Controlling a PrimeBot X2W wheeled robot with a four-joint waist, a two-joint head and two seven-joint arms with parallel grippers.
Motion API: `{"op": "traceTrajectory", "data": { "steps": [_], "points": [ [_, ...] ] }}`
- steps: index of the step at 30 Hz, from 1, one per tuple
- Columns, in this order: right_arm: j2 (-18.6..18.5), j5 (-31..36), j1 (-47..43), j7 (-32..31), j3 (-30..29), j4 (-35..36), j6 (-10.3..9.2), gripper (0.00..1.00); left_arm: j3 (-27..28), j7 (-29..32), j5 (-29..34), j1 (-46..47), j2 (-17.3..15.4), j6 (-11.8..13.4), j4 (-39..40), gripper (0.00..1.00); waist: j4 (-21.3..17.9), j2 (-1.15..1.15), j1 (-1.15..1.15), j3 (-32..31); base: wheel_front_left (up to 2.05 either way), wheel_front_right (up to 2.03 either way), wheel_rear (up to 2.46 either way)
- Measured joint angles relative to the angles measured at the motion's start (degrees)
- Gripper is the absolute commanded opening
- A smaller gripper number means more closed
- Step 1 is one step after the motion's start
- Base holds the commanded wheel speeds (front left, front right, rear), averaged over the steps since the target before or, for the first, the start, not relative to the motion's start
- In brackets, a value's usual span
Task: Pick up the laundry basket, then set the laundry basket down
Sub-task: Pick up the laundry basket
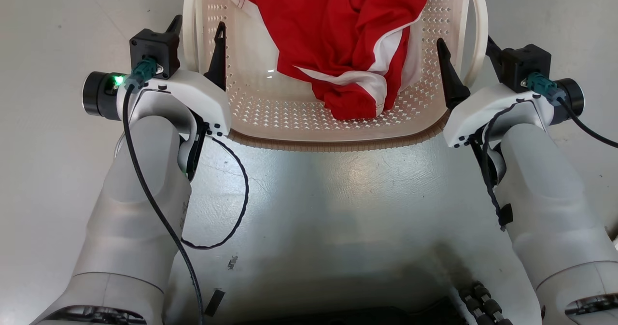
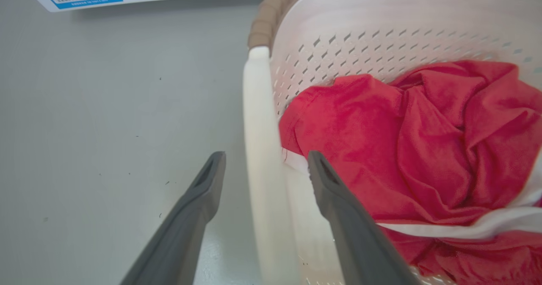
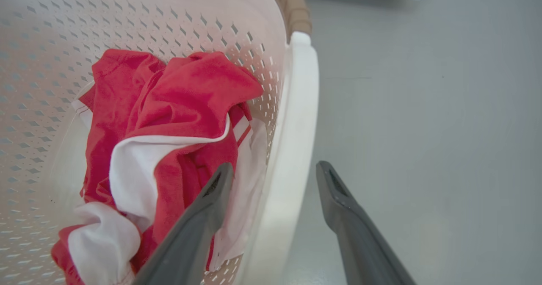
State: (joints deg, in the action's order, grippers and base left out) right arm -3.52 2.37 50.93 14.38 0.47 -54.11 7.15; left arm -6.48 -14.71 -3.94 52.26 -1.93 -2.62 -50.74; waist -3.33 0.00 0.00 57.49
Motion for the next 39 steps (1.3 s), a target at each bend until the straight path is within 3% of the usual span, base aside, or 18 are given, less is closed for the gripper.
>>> {"op": "traceTrajectory", "data": {
  "steps": [13,39],
  "points": [
    [0.0,-2.4,0.9,0.0,3.0,-0.8,-0.01,1.0,-0.5,0.0,0.4,1.2,-0.4,-0.3,-3.2,1.0,-0.9,0.0,0.0,-0.4,0.0,0.0,0.0],
    [0.0,-3.1,0.9,0.0,3.4,-2.5,-0.01,1.0,-1.1,0.0,0.4,1.2,-0.8,-0.1,-4.7,1.0,-1.2,0.0,0.0,-1.8,0.0,0.0,0.0]
  ]
}}
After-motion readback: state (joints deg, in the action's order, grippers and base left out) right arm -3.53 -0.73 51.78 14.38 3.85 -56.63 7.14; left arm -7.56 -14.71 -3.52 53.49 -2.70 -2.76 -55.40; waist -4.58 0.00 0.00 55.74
